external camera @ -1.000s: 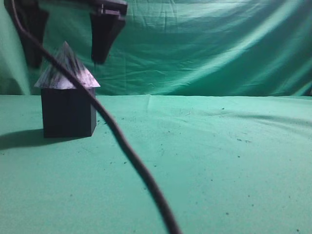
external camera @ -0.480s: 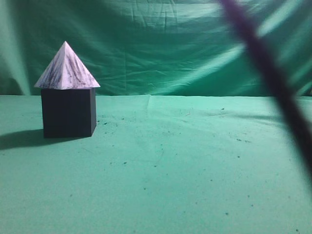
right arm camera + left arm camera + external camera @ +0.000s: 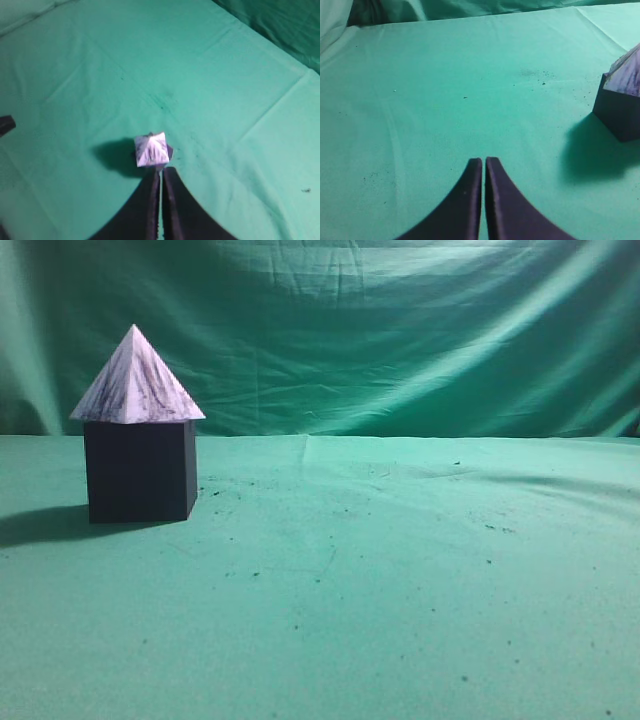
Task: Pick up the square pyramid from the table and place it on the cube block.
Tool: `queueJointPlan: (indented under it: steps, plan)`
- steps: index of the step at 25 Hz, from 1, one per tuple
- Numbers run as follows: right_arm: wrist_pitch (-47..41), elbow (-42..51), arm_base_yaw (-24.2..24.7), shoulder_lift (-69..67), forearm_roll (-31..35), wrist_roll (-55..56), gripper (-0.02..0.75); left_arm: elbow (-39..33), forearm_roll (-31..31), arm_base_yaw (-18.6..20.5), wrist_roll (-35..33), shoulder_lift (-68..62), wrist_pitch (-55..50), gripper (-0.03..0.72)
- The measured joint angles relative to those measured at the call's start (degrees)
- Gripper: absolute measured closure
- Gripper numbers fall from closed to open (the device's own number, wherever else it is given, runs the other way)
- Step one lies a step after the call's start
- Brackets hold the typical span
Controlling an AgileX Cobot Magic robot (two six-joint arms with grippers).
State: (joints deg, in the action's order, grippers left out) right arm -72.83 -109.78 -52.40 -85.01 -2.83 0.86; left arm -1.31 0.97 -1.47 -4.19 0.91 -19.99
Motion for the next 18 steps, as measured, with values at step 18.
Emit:
queueJointPlan:
  steps: [18]
  plan:
    - [-0.47,34.35,0.0,38.76,2.16,0.14,0.738,0.0,0.0,0.0,0.0,0.0,0.0,0.688]
